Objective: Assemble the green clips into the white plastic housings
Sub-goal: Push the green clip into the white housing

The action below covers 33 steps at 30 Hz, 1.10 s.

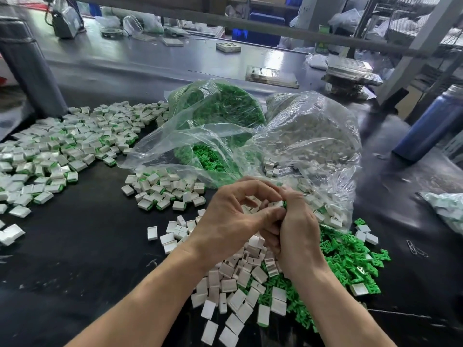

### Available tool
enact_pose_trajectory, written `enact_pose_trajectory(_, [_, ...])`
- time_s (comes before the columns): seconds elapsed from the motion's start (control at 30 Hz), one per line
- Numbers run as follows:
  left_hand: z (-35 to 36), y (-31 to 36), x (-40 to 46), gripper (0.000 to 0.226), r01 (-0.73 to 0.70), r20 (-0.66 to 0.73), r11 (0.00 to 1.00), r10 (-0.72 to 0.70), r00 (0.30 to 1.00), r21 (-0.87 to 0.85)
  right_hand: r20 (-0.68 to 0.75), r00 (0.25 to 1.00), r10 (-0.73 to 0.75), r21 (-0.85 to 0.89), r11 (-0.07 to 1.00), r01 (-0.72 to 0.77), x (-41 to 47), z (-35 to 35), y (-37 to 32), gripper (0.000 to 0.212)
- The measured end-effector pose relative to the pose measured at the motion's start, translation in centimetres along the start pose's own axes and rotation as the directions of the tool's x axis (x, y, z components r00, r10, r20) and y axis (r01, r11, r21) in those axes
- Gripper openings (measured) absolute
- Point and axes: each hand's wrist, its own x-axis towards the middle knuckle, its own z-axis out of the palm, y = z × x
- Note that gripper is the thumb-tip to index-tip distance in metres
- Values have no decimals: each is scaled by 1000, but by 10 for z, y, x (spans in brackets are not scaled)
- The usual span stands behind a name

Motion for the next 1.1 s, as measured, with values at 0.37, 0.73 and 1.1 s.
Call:
enact_pose_trajectory(0.37, [1, -4, 0, 10, 29, 13, 1000, -29, 1000, 12, -36, 996, -79, -31, 996, 78, 4, 2, 7, 48])
enact_pose_trajectory(0.73, [0, -5, -1, 9, 25, 57, 1000, -26, 998, 17, -88, 990, -108, -72, 992, 102, 2, 5, 4, 49])
enact_pose_trajectory(1.1, [2, -9, -1, 11, -4, 18, 999, 3, 1000, 53, -39, 989, -144, 44, 988, 146, -1, 9, 0, 51])
